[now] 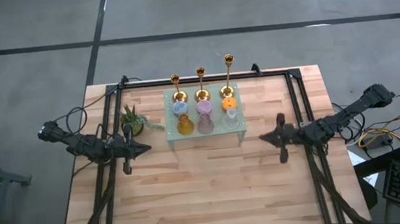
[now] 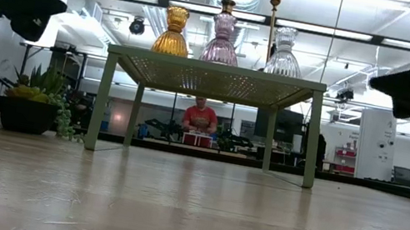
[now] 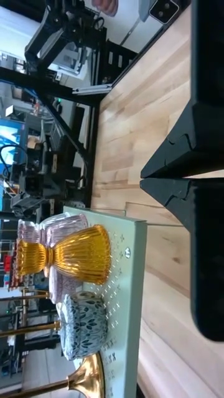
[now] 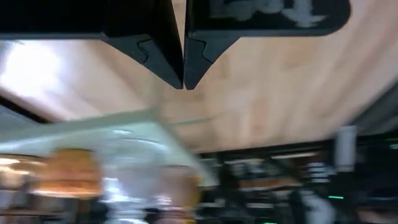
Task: Pick & Place candle stick holders
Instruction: Return to Home Position
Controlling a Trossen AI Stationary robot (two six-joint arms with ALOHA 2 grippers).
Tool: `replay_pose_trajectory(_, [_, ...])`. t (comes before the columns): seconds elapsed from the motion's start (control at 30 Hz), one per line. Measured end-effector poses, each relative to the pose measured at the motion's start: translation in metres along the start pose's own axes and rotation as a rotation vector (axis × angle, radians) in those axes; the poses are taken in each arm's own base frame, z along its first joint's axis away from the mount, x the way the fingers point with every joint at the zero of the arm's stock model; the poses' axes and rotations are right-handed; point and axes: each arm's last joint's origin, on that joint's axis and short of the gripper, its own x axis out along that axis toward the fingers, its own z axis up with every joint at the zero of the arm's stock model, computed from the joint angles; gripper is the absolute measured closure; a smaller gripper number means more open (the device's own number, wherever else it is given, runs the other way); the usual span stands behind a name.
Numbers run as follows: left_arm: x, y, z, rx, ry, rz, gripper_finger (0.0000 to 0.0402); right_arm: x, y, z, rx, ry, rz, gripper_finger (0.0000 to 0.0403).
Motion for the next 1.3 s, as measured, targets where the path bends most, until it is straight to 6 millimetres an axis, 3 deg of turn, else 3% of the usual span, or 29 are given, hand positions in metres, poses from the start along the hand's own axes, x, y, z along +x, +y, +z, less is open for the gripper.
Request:
replay_pose_trajectory(0.13, [0.000, 0.000, 0.000, 0.000, 0.000, 0.000, 0.0396, -0.001, -0.004, 0.001, 0.005, -0.018, -0.077, 0.0394])
replay_pose_trajectory(0.3, [0.000, 0.000, 0.000, 0.001, 0.002, 0.000, 0.0396, -0.004, -0.002, 0.007, 0.019, -0.060, 0.023, 0.0394])
replay_pose_trajectory(0.53, [0.000, 0.000, 0.000, 0.001, 0.003, 0.001, 0.0396, -0.012, -0.008, 0.016, -0.024, -0.160, -0.042, 0.0394])
replay_pose_trajectory(0.83, [0.000, 0.000, -0.001, 0.002, 0.003, 0.001, 0.0396, -0.020, -0.010, 0.022, -0.003, -0.224, 0.046, 0.0394])
replay_pose_trajectory(1.3, [0.000, 0.000, -0.001, 0.002, 0.004, 0.001, 0.0396, -0.017, -0.010, 0.010, -0.019, -0.110, 0.022, 0.0394])
